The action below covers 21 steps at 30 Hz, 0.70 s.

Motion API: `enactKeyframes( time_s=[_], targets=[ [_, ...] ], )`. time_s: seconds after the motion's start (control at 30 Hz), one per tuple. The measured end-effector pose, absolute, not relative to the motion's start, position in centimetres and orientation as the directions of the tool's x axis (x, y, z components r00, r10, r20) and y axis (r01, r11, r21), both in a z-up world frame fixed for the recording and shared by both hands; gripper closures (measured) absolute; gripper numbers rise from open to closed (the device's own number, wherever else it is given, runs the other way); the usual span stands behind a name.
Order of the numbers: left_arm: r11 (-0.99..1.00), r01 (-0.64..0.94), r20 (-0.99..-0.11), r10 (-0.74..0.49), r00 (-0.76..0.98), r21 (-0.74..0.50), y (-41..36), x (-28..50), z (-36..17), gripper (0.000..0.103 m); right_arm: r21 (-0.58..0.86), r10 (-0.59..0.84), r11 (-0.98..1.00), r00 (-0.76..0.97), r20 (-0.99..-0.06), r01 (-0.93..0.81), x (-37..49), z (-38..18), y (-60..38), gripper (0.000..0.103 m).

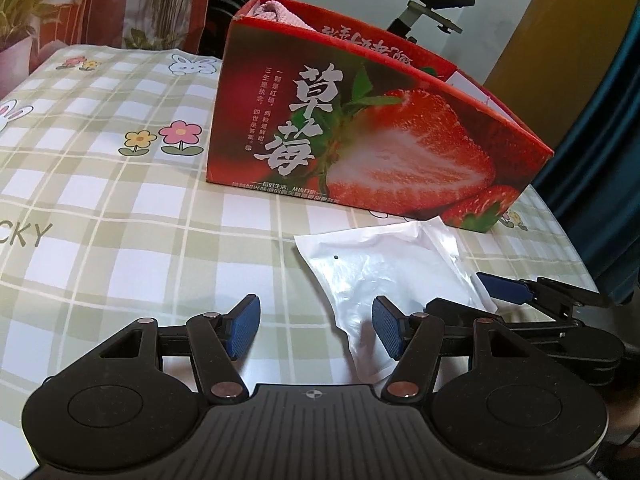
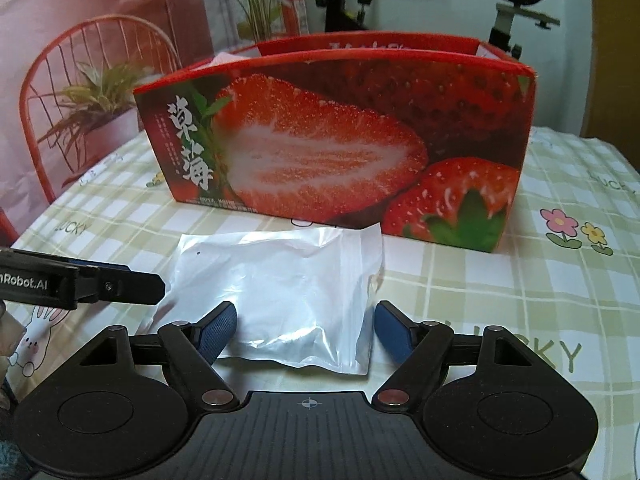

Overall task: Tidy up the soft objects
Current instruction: 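Close the right gripper on the edge of the white foil pouch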

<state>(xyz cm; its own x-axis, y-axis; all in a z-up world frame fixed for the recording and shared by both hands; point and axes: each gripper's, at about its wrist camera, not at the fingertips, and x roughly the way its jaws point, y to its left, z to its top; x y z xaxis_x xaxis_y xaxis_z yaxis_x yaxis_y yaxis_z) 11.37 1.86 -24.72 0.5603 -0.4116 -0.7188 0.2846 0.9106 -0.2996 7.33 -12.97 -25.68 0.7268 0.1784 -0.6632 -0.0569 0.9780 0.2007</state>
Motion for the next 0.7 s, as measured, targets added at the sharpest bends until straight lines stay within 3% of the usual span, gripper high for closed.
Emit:
enactKeyframes(
  time_s=[0.37, 0.53, 0.7],
  targets=[
    [0.906, 0.297, -0.708, -0.421, 0.568, -0.301, 1.75, 11.25, -24.96, 0.034, 0.212, 0.196, 0.974, 0.748, -0.634, -0.076, 6.60, -25.79, -13.40, 0.031],
    [0.905, 0.296, -0.705, -0.424, 0.568, -0.306, 1.77, 11.25, -24.97, 0.034, 0.222, 0.205, 0.972, 0.748, -0.631, -0.079, 6.47, -25.69, -13.47, 0.039],
    [0.903, 0.293, -0.703, -0.428, 0.568, -0.314, 1.88, 11.26, -24.96, 0.034, 0.228, 0.204, 0.971, 0.750, -0.630, -0.072, 6.39, -25.66, -13.57, 0.041]
  ],
)
